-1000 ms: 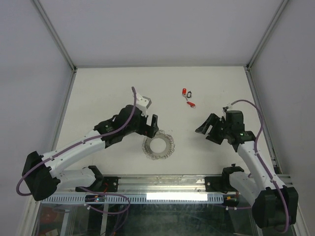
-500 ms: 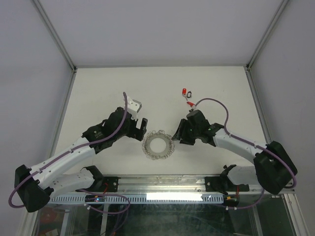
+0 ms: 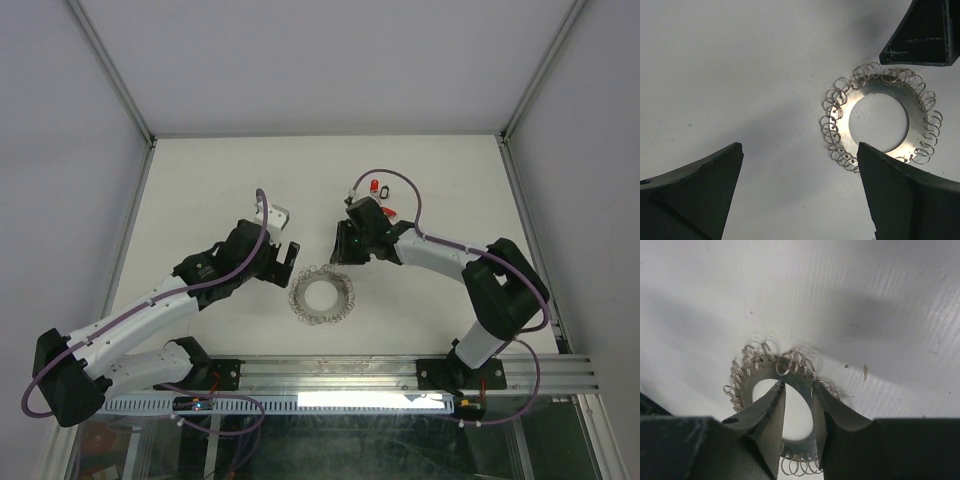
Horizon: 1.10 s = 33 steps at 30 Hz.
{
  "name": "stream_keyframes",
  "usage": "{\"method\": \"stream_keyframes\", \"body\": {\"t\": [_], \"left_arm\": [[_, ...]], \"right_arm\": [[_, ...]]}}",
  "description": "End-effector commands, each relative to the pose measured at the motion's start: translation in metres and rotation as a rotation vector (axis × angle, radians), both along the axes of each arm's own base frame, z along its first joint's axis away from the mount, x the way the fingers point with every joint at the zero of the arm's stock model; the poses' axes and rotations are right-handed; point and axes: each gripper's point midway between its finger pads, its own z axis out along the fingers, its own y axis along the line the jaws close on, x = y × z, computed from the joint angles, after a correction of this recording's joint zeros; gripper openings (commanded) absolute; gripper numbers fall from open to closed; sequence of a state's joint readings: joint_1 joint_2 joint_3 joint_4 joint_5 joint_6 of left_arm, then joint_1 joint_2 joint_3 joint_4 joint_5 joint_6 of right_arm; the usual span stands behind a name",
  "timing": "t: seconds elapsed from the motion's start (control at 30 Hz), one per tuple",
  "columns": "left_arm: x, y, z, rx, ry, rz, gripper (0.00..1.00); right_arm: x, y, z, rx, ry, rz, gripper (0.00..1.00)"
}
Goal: Put the keys on the keyring
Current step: Pick up the keyring from the center of the board.
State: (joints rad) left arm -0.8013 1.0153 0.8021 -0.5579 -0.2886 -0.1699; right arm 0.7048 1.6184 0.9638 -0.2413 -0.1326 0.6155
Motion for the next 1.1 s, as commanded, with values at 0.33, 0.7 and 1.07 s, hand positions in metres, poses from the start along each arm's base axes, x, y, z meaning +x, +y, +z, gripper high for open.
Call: {"method": "stream_keyframes", "body": {"t": [0.33,0.7,1.07], "left_arm": [[0.007,-0.002,0.007,-0.004,-0.038,0.001,0.95],[0.007,-0.003,0.005,0.002,-0.031,-0.002,0.95],[0.007,-0.004,0.004,0.006,-0.024,-0.006,0.95]], "right_arm": [[0.013,0.006,-0.011,-0.041,-0.016,0.080,0.24],[0.008,0.012,-0.020,-0.011,0.016,0.115,0.24],[0.003,0.017,-0.032,0.004,0.062,0.137,0.17]]}}
